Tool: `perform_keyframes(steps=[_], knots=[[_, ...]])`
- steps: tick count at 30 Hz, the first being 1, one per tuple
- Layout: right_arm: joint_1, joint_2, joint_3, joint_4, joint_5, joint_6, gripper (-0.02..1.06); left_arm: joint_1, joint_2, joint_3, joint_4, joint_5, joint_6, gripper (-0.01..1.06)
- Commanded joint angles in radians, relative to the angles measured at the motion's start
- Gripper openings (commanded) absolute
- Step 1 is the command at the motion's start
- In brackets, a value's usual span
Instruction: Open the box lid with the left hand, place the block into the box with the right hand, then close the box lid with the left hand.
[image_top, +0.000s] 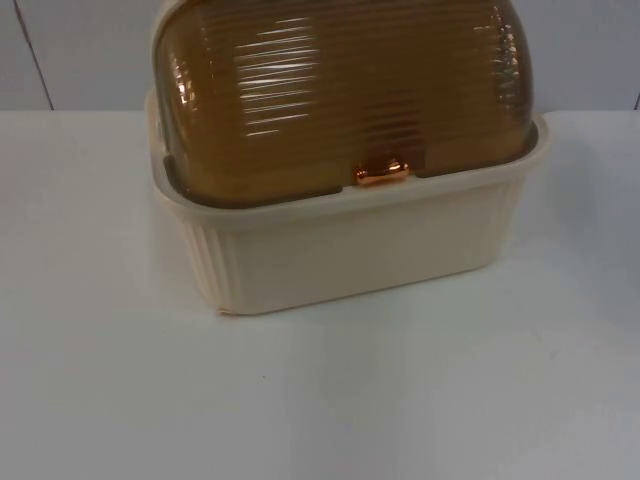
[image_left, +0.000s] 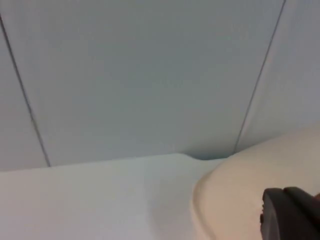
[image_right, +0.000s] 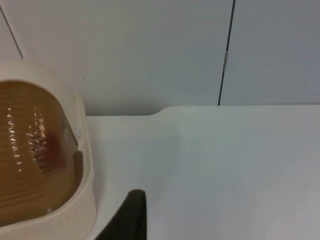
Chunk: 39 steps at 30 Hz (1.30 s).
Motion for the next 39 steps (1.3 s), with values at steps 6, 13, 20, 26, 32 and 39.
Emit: perform_keyframes(steps=[6,13,20,26,32,39], knots=[[0.005,-0.006,-0.004,-0.004,0.008,0.023,1.05,-0.005,0.0,-0.003,0.189,-0.01,-0.172,0.0],[0.005,-0.006,-0.004,-0.004,0.013,0.033,1.05,-0.005,0.0,-0.003,0.176,0.017,-0.181,0.0],[0.005,-0.006,-0.004,-0.004,0.033,0.049,1.05,-0.005,0.001,-0.003,0.17,0.019,-0.181,0.0],[0.005,-0.006,-0.004,-0.004,0.031,0.052,1.05,-0.005,0.001,-0.003,0.167,0.001,-0.181,0.08],[0.005,-0.006,-0.004,-0.007,0.031,0.052,1.05,-0.005,0.001,-0.003,0.148,-0.013,-0.184,1.05],[0.005,-0.006,-0.004,-0.007,0.033,0.054,1.05,-0.005,-0.007,-0.003,0.133,0.0,-0.186,1.03]])
